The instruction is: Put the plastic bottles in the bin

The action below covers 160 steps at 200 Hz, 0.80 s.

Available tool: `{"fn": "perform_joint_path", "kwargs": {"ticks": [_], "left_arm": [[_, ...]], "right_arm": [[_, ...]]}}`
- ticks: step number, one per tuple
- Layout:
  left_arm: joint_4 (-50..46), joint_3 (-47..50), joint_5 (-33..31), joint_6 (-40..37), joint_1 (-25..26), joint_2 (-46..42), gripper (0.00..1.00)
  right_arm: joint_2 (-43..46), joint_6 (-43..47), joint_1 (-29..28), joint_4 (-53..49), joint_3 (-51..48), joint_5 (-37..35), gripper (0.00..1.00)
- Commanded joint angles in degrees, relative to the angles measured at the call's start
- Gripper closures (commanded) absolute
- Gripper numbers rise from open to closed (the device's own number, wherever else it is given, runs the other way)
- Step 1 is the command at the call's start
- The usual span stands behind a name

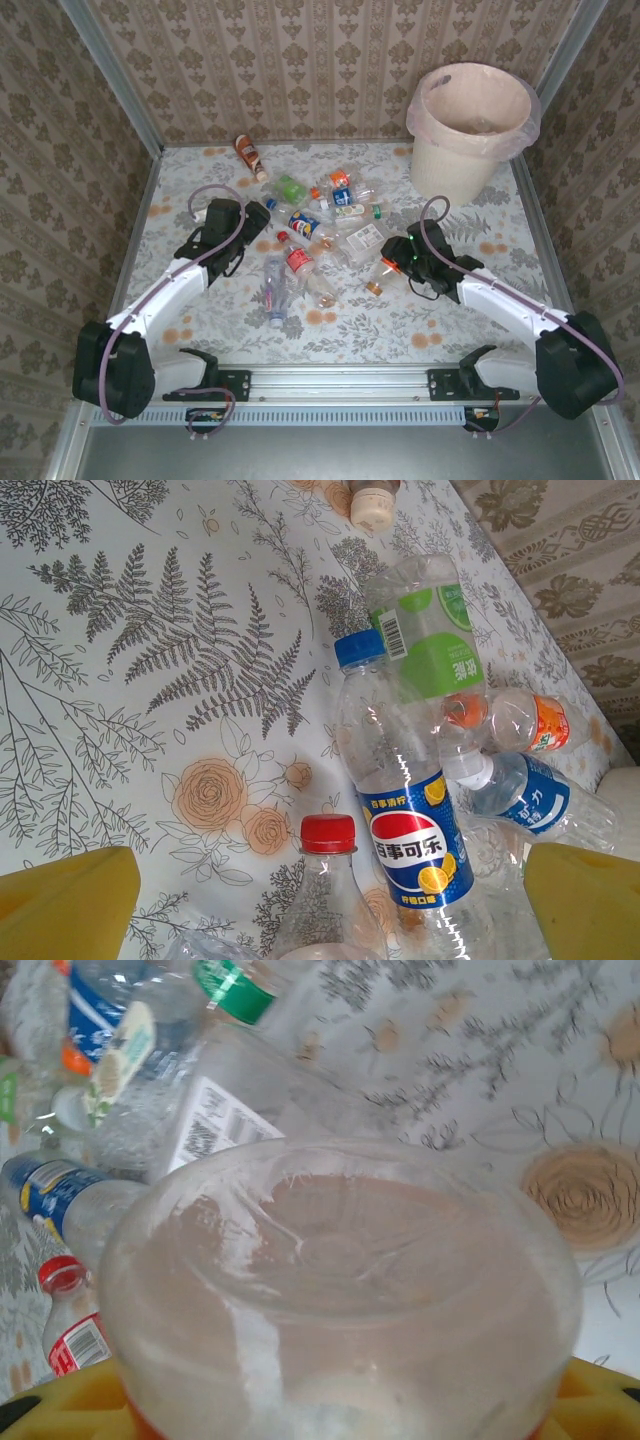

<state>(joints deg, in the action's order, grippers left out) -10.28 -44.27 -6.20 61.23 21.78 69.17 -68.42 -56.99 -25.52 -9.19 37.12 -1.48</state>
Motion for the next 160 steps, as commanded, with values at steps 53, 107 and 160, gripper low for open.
{"fn": "perform_joint_path", "kwargs": {"ticks": [53,107,160], "left_arm": [[0.5,-3.9,0.2,-2.7,2.2,1.5,0.0],[0.1,-4.6,0.3,-3.6,3.3,1.3,0.0],[-0.5,-4.1,-0.3,-3.6,3.3,0.3,0.0]], "right_arm": [[2.0,14.9,0.0,12.8,5.7,-2.7,0.57],[0.0,20.2,3.7,21.6,13.7,3.0,0.59],[-1.3,25.9,11.9,22.3,23.0,6.9,0.58]]}}
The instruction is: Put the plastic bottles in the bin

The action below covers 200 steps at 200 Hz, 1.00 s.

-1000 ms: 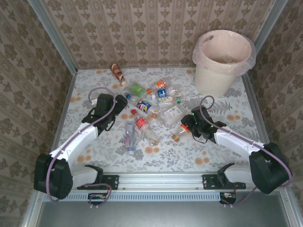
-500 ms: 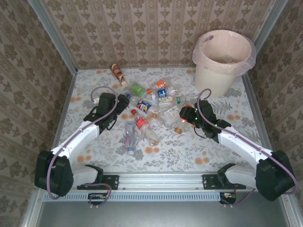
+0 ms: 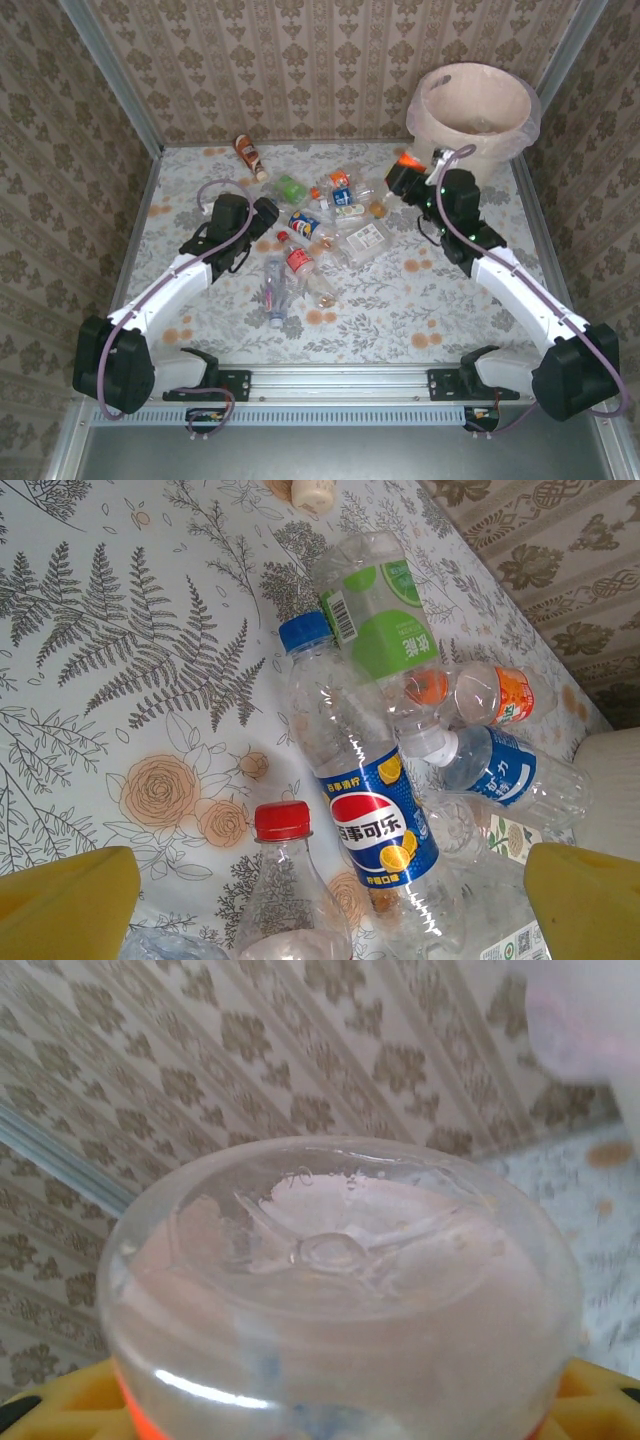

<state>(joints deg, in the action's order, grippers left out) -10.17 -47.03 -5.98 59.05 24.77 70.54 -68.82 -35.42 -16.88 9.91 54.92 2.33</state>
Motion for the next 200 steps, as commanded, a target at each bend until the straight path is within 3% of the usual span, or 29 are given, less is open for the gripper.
{"fn": "perform_joint_path", "kwargs": {"ticks": [1,54,130,200], "left_arm": [[-0.6,-1.3,-0.6,-1.4,0.3,-1.1,0.0],[-0.7,-0.7,-0.8,-1.0,0.1,-1.5,0.0],[-1.4,1.4,-2.2,-0.6,-0.4,-4.6,0.0],[-1.4,2.5,-2.8,0.3,-0.7,-5.9,0.0]], "right_arm": [[-1.0,4.5,3.5,3.2,5.3,3.3,0.58],[-6.4,10.6,10.3,-1.0,19.4,5.3,0.57],[-16.5,17.4,18.5,-7.0,34.8,-2.4,0.57],[-22.5,27.9,24.1,-16.7,41.9,-9.5,0.55]]}}
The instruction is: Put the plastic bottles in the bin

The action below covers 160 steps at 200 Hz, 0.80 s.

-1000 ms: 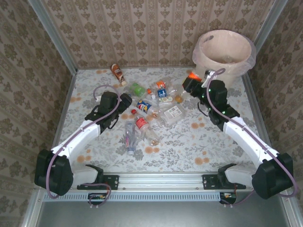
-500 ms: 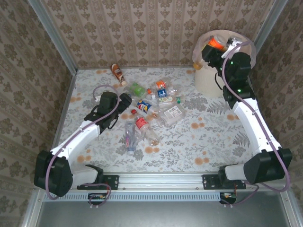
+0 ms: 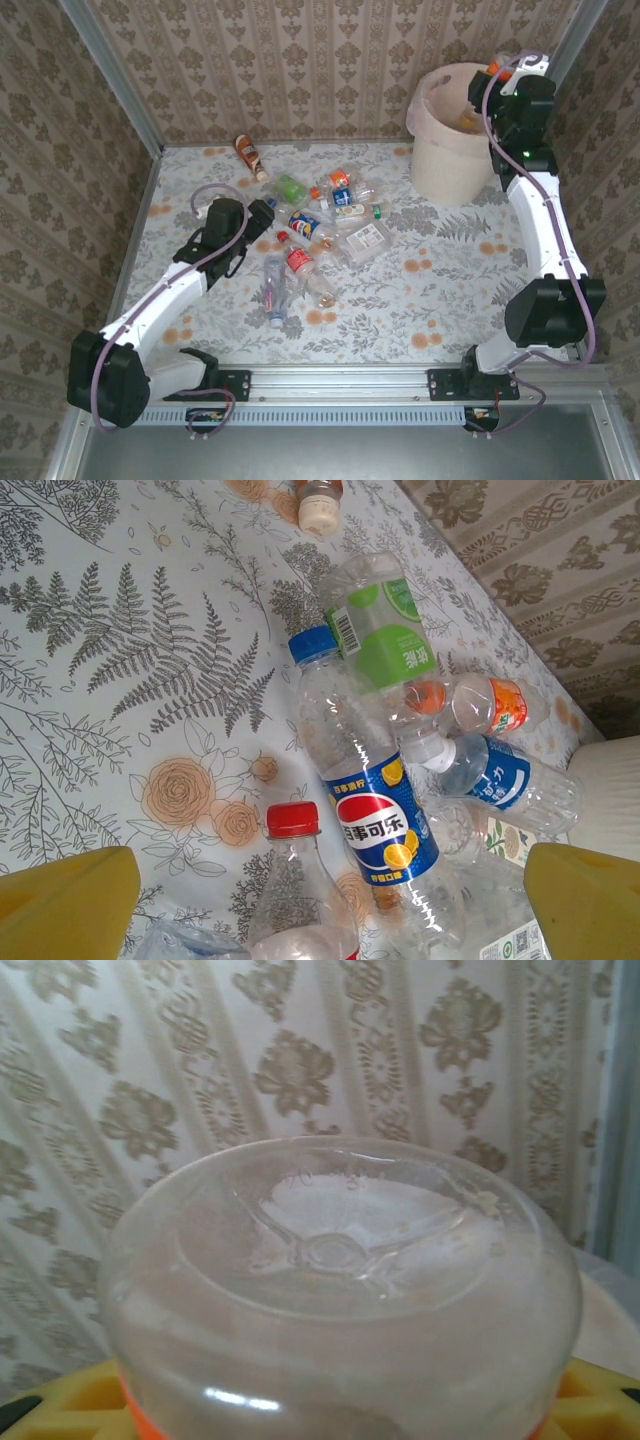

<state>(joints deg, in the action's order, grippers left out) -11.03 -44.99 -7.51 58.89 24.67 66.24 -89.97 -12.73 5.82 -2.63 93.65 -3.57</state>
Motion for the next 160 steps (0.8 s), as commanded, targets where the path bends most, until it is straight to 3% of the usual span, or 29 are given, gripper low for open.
{"fn": "perform_joint_path", "kwargs": {"ticks": [1,106,160], "left_arm": [[-0.6,0.5,-1.3,0.4,-0.6,-1.6,0.0],[-1.5,0.3,-2.2,1.0,-0.6,-1.8,0.0],[-1.1,0.2,-2.1,1.0,-0.6,-1.0,0.0]], "right_arm": [[-1.4,5.3,1.5,-4.3,3.3,-3.7,0.55],[-15.5,6.4,3.1,-26.6,20.0,-2.4,0.52],[-15.9,8.2,2.3,-33.3,20.3,-2.7,0.49]]}}
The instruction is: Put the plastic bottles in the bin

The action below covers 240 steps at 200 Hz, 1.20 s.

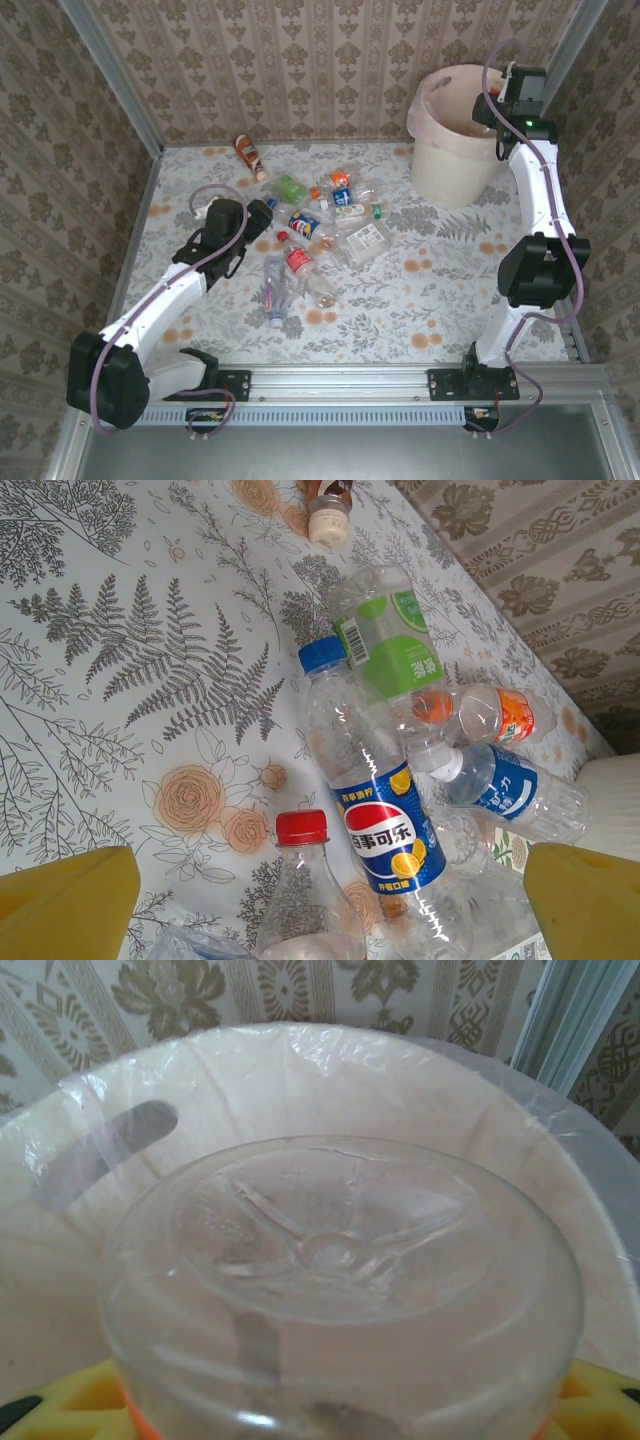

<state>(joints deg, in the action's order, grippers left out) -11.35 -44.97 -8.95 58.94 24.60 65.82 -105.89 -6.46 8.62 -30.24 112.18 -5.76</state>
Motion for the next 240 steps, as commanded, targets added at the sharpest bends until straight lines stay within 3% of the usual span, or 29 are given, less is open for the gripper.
{"fn": "perform_joint_path", "kwargs": {"ticks": [1,23,58,113,126,186,240], "left_arm": [[-0.8,0.2,-0.7,0.9,-0.5,-0.5,0.0],[-0.8,-0.1,0.0,0.8,-0.5,0.0,0.0],[-0.9,0.6,-0.2,0.8,-0.5,-1.0,0.0],[-0.9,1.0,-0.7,0.7,-0.6,-1.2,0.0],[-0.9,1.0,-0.5,0.6,-0.6,-0.8,0.0],[-0.8,0.8,0.1,0.3,-0.6,0.5,0.0],[-0.8,0.1,1.3,-0.1,-0.6,2.0,0.0]], "right_arm": [[0.0,1.9,-0.5,-5.7,1.8,-0.6,0.49],[-1.0,1.4,-0.5,-6.5,3.0,-3.0,0.42],[-1.0,-0.2,-0.5,-7.5,4.8,-4.5,0.21],[2.1,-0.7,-0.6,-7.7,2.7,-3.6,0.11],[3.4,-1.1,-0.5,-7.2,1.5,-2.7,0.01],[12.9,-3.4,-1.2,-3.6,-7.8,0.5,0.0],[25.6,-10.1,-1.6,7.8,-23.5,6.1,0.0]]}}
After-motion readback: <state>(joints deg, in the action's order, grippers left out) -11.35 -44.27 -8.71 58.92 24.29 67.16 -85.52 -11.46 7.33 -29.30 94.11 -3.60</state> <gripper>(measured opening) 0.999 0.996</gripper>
